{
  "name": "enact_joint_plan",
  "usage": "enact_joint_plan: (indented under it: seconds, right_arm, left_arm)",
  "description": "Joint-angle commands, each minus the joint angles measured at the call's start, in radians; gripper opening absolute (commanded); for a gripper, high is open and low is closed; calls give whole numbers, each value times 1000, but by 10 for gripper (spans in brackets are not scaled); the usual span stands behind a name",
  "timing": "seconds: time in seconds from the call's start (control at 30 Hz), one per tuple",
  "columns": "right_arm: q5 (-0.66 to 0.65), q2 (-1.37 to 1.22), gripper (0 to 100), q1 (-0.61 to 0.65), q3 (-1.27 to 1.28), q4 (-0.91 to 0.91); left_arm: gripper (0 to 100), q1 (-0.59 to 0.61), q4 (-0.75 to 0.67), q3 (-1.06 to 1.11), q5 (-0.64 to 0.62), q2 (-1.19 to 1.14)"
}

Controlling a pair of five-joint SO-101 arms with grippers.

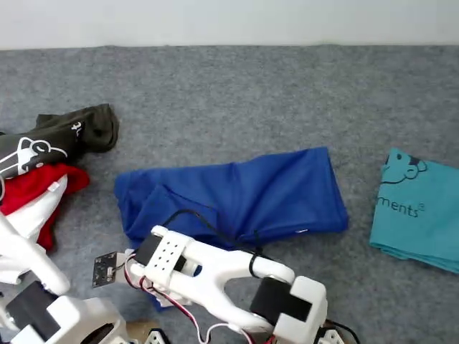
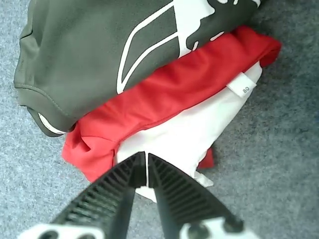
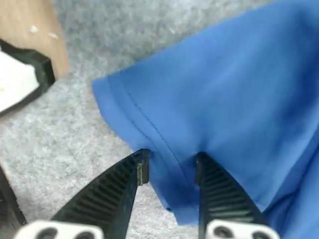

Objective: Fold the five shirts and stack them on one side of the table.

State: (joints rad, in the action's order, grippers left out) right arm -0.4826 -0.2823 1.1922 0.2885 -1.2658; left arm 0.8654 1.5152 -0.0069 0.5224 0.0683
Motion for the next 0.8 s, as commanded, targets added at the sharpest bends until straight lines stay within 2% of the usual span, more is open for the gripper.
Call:
enact_joint_plan:
  seconds: [0.0, 0.07, 0.17, 0.47, 0.77]
  right_arm:
    - [-12, -70, 166, 4, -64, 5]
    - [-14, -93, 125, 4, -89, -4]
    - [-15, -110, 9, -4, -132, -8]
    - [-15, -27, 10, -73, -186, -12]
    - [-15, 137, 10, -145, -187, -88]
  left_arm:
    - [19, 6, -11, -50, 8, 52]
    - [19, 6, -11, -50, 8, 52]
    - [19, 6, -11, -50, 8, 52]
    - [19, 6, -14, -51, 8, 52]
    - [19, 5, -17, -51, 8, 52]
